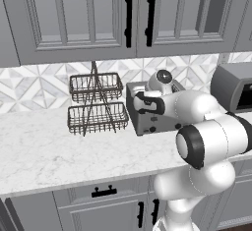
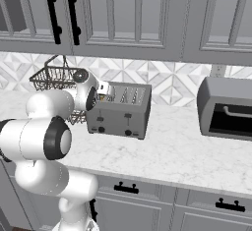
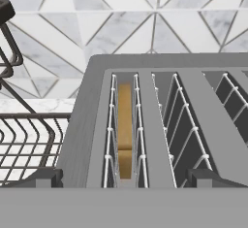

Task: Start the toaster. Once the lever pops up, take the bread to the plate on the dining counter.

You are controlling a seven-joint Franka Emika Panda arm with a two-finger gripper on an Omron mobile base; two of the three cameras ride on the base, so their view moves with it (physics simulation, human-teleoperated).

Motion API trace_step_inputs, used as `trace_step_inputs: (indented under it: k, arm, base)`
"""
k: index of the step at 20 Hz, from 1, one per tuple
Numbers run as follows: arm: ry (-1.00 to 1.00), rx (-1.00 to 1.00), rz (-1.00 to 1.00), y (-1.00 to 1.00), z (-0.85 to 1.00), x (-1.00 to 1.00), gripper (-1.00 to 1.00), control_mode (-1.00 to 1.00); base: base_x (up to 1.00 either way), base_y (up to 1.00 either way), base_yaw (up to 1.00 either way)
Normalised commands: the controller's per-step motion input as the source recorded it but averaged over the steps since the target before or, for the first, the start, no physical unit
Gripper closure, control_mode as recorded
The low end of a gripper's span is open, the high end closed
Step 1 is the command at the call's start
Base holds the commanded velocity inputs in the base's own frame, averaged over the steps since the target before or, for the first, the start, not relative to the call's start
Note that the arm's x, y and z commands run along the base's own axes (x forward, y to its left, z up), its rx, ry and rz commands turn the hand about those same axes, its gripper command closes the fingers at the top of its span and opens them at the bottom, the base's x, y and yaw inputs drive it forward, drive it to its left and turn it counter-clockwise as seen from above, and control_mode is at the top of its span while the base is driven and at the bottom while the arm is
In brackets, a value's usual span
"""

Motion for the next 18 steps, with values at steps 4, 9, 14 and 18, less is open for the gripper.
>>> trace_step_inputs:
  k: [4,9,14,18]
  arm:
    - [0.0,0.0,0.0,0.0,0.0,0.0,-1.0,-1.0]
    - [0.0,0.0,0.0,0.0,0.0,0.0,-1.0,-1.0]
    - [0.0,0.0,0.0,0.0,0.0,0.0,-1.0,-1.0]
    - [0.0,0.0,0.0,0.0,0.0,0.0,-1.0,-1.0]
  base:
    - [0.0,0.0,0.0]
    - [0.0,0.0,0.0]
    - [0.0,0.0,0.0]
    - [0.0,0.0,0.0]
